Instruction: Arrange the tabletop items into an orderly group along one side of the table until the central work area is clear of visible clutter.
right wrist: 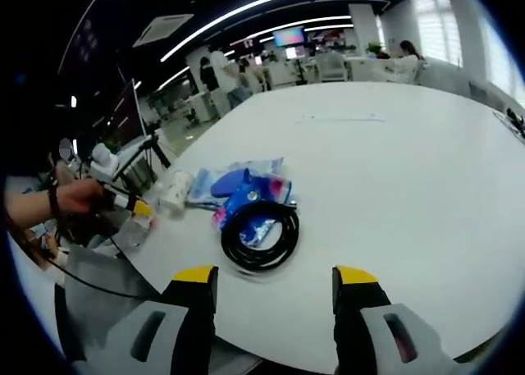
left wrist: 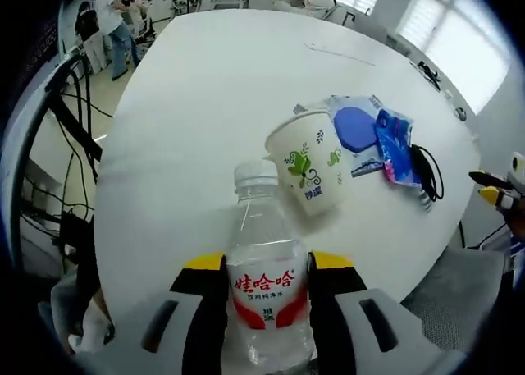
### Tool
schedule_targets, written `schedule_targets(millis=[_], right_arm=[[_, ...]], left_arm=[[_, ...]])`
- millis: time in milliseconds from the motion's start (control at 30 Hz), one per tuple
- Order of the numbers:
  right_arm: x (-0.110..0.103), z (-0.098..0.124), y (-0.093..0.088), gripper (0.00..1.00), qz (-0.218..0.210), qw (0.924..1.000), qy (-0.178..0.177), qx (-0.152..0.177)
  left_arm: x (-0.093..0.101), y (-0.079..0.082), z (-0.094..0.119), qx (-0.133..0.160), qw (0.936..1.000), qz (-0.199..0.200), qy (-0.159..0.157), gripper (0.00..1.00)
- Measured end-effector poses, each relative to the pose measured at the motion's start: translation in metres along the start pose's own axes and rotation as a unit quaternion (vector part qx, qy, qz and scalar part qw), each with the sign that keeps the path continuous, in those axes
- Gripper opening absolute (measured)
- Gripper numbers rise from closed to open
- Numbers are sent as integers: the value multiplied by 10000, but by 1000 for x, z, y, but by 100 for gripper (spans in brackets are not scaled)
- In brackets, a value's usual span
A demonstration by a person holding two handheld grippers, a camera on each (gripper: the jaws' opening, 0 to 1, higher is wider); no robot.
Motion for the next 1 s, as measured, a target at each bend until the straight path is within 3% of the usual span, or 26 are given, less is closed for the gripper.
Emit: schedule_targets(millis=[633, 1000], right_arm=[[-12, -5, -2, 57, 14, 9999, 88, -54], [-20, -9, -4, 57, 36, 9998, 174, -101]], left_arm=[[-5, 6, 27, 540, 9984, 147, 114, 37], [-6, 2, 42, 667, 9976, 113, 174, 36]])
Point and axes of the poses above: the point that each gripper's makers call its tool centre point, and the gripper's own axes: z roughly backward along the fingers, x roughly to its right, y roughly out of its top, the point moved 7 cm from there along z, roughly backward along the fingers, and after that the axes turned 5 degrees about -y, right-handed, at the moved point
